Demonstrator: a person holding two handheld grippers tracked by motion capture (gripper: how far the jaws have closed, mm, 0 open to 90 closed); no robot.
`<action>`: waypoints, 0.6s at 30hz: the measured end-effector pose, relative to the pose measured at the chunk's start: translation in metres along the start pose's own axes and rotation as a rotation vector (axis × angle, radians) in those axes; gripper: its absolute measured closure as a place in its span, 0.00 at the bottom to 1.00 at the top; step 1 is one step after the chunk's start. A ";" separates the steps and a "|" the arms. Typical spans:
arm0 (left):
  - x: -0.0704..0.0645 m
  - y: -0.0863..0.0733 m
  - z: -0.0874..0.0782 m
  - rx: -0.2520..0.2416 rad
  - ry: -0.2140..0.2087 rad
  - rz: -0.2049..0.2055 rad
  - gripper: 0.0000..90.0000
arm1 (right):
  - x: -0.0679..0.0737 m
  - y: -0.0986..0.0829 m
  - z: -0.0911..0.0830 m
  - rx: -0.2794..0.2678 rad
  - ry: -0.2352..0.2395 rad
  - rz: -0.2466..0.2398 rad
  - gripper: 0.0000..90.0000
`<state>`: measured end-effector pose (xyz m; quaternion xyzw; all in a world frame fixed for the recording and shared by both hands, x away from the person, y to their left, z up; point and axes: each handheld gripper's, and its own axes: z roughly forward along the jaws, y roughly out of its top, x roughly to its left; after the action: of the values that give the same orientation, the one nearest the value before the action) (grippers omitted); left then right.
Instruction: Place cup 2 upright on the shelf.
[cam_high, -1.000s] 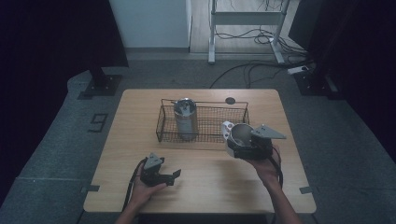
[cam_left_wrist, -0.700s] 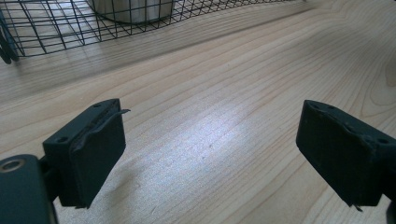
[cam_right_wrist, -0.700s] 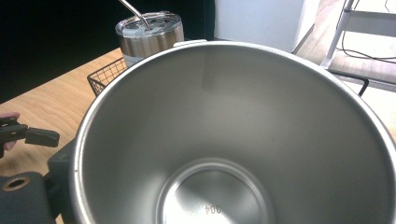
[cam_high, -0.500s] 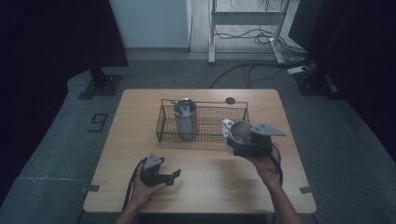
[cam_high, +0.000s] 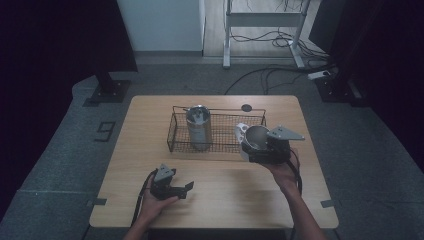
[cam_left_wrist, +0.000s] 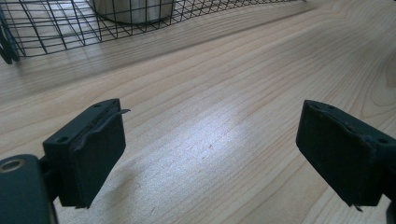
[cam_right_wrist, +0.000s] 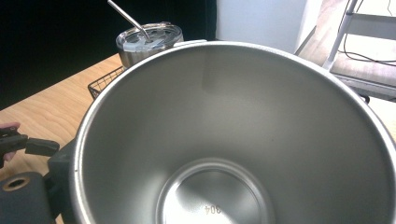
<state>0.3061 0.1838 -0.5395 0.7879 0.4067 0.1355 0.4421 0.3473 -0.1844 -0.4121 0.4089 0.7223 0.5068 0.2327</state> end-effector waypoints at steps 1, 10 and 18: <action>0.000 0.000 0.000 0.000 -0.001 -0.001 0.09 | 0.000 0.001 0.000 0.000 0.000 -0.001 0.07; 0.001 0.000 -0.002 -0.003 -0.002 -0.008 0.09 | -0.004 0.007 0.006 0.002 -0.003 0.003 0.07; 0.002 -0.001 -0.002 -0.001 -0.002 -0.011 0.09 | -0.009 0.013 0.013 0.005 -0.010 0.007 0.07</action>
<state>0.3060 0.1866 -0.5392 0.7855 0.4103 0.1326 0.4439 0.3672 -0.1829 -0.4055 0.4146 0.7209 0.5038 0.2338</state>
